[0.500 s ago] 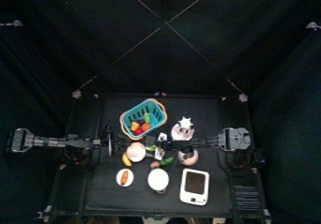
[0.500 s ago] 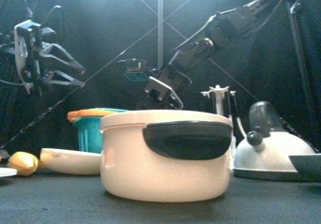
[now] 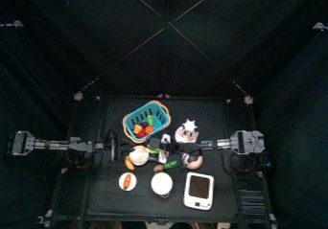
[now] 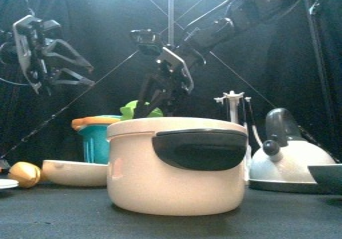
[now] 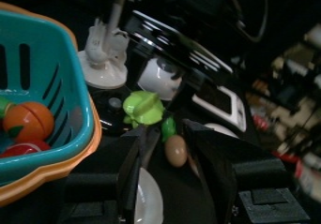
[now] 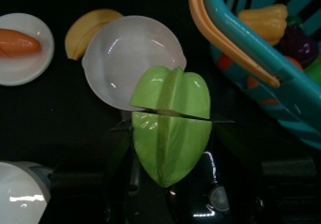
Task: Grab starfruit with other hand
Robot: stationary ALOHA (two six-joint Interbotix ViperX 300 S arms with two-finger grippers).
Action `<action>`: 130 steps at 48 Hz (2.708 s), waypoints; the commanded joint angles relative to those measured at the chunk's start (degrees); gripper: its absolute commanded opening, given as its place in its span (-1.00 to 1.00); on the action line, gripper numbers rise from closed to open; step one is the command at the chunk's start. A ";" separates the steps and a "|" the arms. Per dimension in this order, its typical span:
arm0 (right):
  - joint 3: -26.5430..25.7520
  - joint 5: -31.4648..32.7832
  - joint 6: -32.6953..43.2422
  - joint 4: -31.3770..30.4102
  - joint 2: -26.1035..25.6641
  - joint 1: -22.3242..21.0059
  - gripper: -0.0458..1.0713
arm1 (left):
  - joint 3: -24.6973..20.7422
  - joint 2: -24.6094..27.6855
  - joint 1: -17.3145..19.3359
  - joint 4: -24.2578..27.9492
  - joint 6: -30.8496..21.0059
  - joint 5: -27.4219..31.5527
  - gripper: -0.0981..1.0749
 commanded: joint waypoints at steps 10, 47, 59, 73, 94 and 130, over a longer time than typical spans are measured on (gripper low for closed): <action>-1.49 -5.10 0.18 -8.35 -3.25 0.18 0.26 | -4.31 1.23 -4.13 -9.14 -1.32 -0.18 0.58; -2.29 -6.33 0.09 -13.10 -3.60 0.00 0.26 | -7.82 13.80 -5.54 -18.02 -6.50 -2.90 0.94; -2.11 -6.33 0.09 -13.45 -3.60 0.00 0.26 | -9.05 17.93 -5.54 -17.58 -6.94 -7.12 0.94; -1.49 -6.33 0.09 -13.45 -4.22 0.00 0.26 | -7.12 19.16 -5.54 -12.04 -12.48 -12.92 0.94; -1.23 -6.33 0.18 -13.27 -4.39 0.44 0.26 | -6.59 23.91 -2.81 -1.93 -22.06 -19.86 0.94; -1.05 -6.33 0.26 -13.01 -4.13 0.79 0.26 | -6.68 24.70 -0.97 -1.49 -22.06 -20.04 0.76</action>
